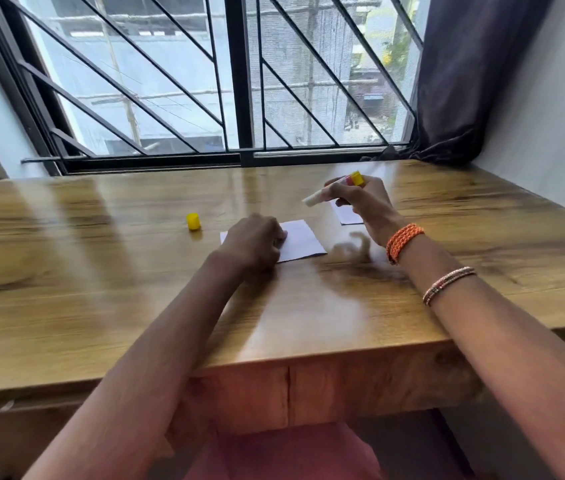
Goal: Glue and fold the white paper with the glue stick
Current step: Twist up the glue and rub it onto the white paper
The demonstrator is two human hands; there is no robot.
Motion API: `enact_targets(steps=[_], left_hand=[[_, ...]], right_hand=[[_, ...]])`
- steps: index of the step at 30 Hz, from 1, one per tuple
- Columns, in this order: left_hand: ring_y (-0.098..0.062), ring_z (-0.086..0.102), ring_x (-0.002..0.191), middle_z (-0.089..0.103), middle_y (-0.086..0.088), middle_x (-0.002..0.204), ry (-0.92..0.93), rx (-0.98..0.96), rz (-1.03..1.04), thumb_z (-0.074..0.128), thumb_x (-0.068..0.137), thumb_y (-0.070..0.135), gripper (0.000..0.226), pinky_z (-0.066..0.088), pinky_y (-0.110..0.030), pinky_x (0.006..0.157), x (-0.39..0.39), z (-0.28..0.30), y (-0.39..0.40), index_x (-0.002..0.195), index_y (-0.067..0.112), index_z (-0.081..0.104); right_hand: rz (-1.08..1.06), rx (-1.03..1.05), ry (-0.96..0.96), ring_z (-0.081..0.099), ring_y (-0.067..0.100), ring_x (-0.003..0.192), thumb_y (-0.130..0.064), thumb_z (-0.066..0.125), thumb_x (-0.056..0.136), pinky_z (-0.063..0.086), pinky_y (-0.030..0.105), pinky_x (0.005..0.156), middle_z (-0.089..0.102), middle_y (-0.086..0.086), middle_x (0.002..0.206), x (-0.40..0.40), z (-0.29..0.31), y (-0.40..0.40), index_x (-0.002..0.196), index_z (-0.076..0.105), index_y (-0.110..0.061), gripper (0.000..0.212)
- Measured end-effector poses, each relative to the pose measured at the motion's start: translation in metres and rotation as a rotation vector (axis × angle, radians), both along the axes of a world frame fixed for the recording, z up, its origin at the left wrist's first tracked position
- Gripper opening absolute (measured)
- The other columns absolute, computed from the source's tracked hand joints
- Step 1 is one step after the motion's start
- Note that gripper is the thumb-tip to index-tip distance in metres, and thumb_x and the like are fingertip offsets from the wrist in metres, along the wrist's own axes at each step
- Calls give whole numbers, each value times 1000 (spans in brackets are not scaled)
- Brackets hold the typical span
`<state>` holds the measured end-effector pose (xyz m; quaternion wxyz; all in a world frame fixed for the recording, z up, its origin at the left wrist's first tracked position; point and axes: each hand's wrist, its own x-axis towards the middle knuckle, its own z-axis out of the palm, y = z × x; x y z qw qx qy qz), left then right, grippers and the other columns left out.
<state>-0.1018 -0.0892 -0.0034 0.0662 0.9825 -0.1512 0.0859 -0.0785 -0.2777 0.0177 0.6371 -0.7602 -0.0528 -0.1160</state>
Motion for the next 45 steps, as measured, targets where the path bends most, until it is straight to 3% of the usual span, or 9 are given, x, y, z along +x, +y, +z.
enact_targets(steps=[5,10,13,17,22,26,31,36,45], left_hand=[[-34,54,112,55,-16,122,-36,237,136,51,87,11,30,42,-33,80,-17,7,-18,116,5,56],[-26,46,126,48,-9,139,243,117,21,35,86,-2,54,39,-31,97,-10,37,2,132,19,52],[-18,35,136,39,2,148,319,92,-77,35,84,-5,65,29,-24,105,-11,45,19,140,27,42],[-13,27,141,29,9,153,415,38,-201,53,90,14,64,20,-24,110,-8,26,36,146,31,28],[-17,37,135,49,9,141,223,-70,-185,55,89,37,42,9,-45,115,11,-1,42,130,39,47],[-13,27,141,41,10,146,115,-32,-82,47,89,51,46,-7,-53,113,19,-10,33,134,39,43],[-23,17,137,38,7,145,83,77,-59,43,88,58,46,-1,-57,111,31,-6,17,131,45,45],[-21,11,141,35,8,146,77,0,-46,43,87,59,49,-4,-57,111,43,-13,11,134,43,43],[-25,3,146,34,3,150,21,65,77,25,94,56,53,-14,-60,109,37,-17,-1,139,32,39]], right_hand=[[-57,46,-14,58,15,79,-10,70,73,46,24,69,67,4,78,7,-13,11,73,69,-10,1],[-11,-23,-5,51,11,68,-9,70,76,42,11,51,61,3,74,-2,-11,17,75,67,-14,6],[-19,20,22,50,13,70,-10,69,78,41,22,60,59,1,74,-5,-10,13,79,66,-15,5],[-12,35,10,54,13,74,-19,70,82,45,27,68,66,3,81,-3,-12,11,83,67,-14,6],[19,-57,-120,54,7,67,-28,74,80,43,22,64,67,5,76,10,-13,13,77,70,-13,16],[-41,-109,-193,58,13,70,-37,76,77,47,34,68,71,9,77,22,-17,11,80,74,-5,32],[-159,-343,-163,58,10,64,-34,76,76,42,23,57,68,-4,69,36,-22,19,75,72,-12,22],[-235,-345,-157,67,22,89,-28,73,68,54,44,84,73,0,83,56,-21,24,70,67,-28,6],[-233,-372,-171,66,24,89,-30,74,64,52,51,86,70,-1,82,54,-17,20,67,62,-28,13]])
